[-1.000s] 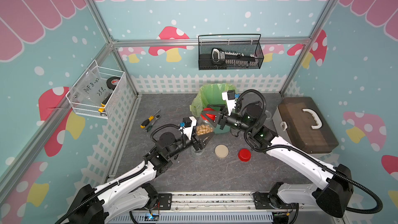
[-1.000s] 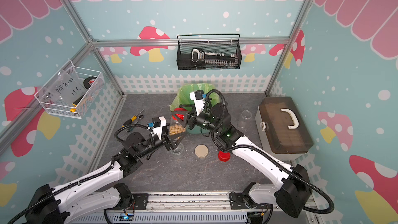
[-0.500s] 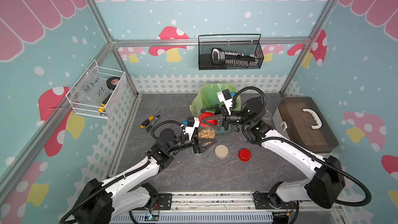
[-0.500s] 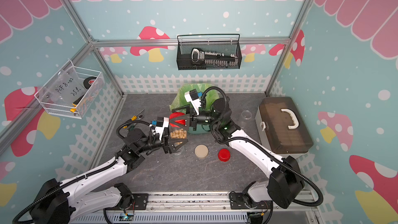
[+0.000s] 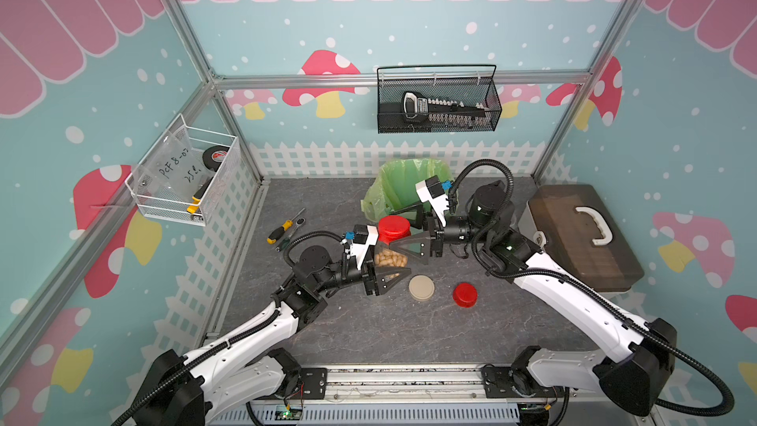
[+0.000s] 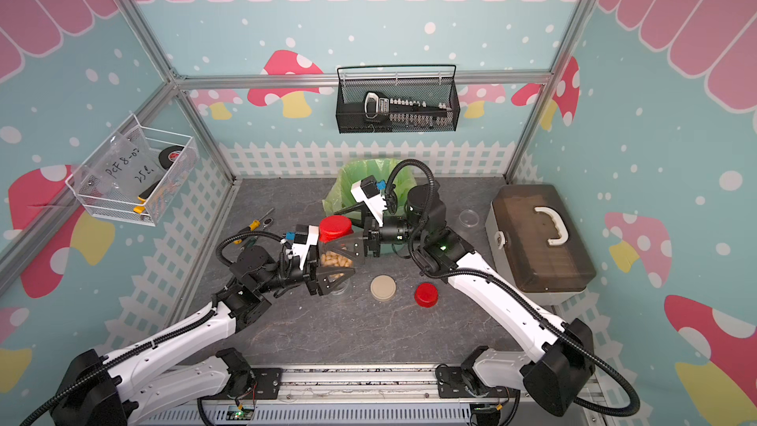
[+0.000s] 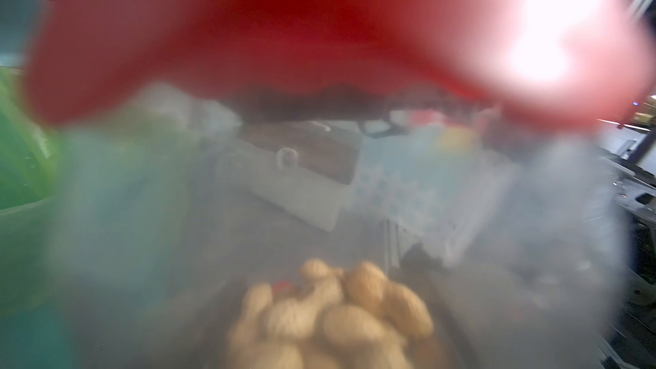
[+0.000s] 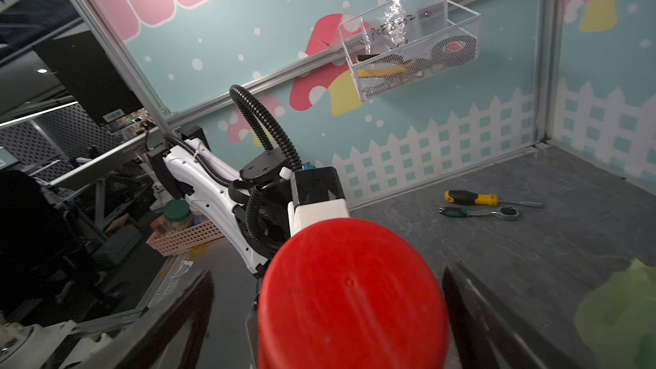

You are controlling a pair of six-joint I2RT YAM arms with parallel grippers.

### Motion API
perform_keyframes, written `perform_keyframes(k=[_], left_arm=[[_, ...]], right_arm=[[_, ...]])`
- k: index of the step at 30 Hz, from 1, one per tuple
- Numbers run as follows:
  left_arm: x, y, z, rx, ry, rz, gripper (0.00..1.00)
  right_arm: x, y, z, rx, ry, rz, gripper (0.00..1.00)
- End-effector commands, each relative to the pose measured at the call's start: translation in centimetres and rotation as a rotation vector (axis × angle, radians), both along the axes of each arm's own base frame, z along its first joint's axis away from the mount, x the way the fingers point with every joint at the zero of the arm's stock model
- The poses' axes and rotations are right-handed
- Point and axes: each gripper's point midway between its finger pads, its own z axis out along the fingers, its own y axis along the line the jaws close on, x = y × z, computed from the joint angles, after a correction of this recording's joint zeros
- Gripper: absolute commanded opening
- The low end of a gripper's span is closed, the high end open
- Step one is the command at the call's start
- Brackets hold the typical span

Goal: Empty moldy peanuts from jars
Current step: Unscrew the lid from the jar.

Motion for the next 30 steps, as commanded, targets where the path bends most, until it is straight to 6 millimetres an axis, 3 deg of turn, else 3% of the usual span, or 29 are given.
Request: perform_keyframes(k=[1, 6, 14, 25, 30], left_arm=[[2.3, 1.0, 0.4, 0.024, -0.022, 0.153, 0.38], [3.5, 1.2, -0.8, 0.089, -0.017, 0.229, 0.36], [3.5, 0.2, -1.5, 0.156, -0.041, 0.251, 0.36], [3.8, 0.1, -1.7, 0.175, -0.057, 0.285, 0.36], [3.8, 0.2, -1.7, 0.177, -0.058, 0.29, 0.35]], right_arm=[[1.4, -0.9, -1.7, -0.109, 0.021, -0.145, 0.99], [3.2, -1.1, -1.1, -0.094, 0.03, -0.311, 0.99], [5.8, -1.1, -1.2, -0.019, 0.065, -0.485, 0.99], [5.5, 1.3, -1.7, -0.02, 0.088, -0.453, 0.99], [5.7, 1.4, -2.0, -0.038, 0.099, -0.466, 0.99]])
